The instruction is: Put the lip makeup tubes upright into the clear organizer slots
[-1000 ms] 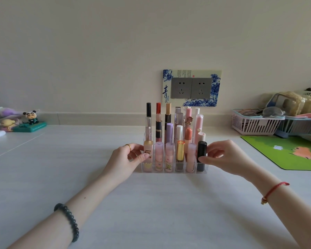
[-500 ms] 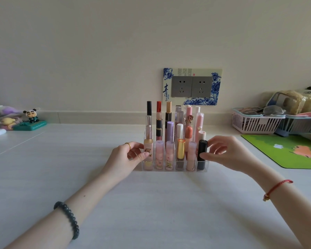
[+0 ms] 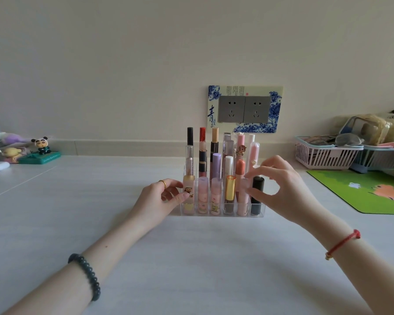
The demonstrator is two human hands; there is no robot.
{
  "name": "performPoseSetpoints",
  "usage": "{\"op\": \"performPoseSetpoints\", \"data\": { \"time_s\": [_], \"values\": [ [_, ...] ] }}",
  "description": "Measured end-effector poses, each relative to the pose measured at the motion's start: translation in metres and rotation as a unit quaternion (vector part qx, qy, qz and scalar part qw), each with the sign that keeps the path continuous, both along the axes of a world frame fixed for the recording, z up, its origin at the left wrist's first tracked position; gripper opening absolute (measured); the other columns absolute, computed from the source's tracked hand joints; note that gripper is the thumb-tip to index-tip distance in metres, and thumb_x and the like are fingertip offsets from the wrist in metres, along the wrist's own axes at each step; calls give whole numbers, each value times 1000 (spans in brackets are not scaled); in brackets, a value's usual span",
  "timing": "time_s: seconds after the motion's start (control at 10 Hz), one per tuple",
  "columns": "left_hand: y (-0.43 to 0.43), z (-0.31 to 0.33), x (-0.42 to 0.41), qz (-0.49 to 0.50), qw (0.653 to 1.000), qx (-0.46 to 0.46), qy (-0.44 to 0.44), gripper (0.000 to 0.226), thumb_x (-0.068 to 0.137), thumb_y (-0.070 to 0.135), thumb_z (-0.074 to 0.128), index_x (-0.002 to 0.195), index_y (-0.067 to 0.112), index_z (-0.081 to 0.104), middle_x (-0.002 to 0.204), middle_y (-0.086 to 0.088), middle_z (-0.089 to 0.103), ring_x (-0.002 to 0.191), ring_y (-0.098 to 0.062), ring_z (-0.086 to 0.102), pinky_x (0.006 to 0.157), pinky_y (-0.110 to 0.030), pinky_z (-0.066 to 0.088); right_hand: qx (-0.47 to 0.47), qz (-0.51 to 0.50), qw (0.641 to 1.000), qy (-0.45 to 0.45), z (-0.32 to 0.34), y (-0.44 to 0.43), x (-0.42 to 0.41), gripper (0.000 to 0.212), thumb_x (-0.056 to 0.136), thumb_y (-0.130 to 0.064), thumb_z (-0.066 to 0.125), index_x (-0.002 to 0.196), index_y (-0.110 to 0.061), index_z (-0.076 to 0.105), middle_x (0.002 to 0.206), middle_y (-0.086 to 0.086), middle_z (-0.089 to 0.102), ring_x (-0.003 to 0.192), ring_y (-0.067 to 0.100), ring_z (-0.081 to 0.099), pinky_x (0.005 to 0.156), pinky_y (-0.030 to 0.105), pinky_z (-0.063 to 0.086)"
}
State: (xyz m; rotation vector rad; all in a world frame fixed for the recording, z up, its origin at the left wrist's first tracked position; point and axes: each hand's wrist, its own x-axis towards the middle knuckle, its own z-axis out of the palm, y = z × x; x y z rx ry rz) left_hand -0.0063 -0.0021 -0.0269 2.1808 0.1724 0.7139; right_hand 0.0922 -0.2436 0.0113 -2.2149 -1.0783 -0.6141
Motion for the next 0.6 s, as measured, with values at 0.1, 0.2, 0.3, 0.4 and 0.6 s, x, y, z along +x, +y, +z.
{"op": "performPoseSetpoints", "data": {
  "time_s": [0.1,0.2,0.3,0.4,0.6],
  "values": [
    [0,0,0,0,1000,3,-2,13,79,27,68,91,23,63,73,5,62,65,-11,52,59,-11,38,-6,-1,1000,-1,0,0,0,19,72,-29,71,91,-30,68,91,-5,48,87,11,45,76,22,40],
    [-1,1,-1,4,1000,3,-3,13,79,28,68,90,25,62,73,7,61,65,-11,53,59,-11,38,-5,1,1000,5,-1,0,0,19,72,-28,71,91,-29,68,90,-5,49,85,10,46,76,22,40],
    [-1,1,-2,4,1000,1,-8,19,77,31,68,94,23,62,77,4,62,68,-11,55,59,-11,39,3,10,1000,7,-1,-1,1,19,72,-29,71,91,-29,69,90,-5,50,85,10,47,77,22,41],
    [-2,2,-2,14,1000,-5,2,33,75,35,69,103,21,58,90,-1,62,75,-15,56,62,-12,40,30,16,999,9,0,-2,1,20,71,-32,70,91,-28,68,90,-7,52,83,9,49,75,21,44],
    [-5,1,-7,27,997,9,72,76,74,47,64,137,23,30,121,6,47,99,-10,47,81,-23,36,160,25,986,-43,13,-10,-2,18,72,-21,71,89,-27,66,80,-19,50,73,3,50,65,6,39]
  ]
}}
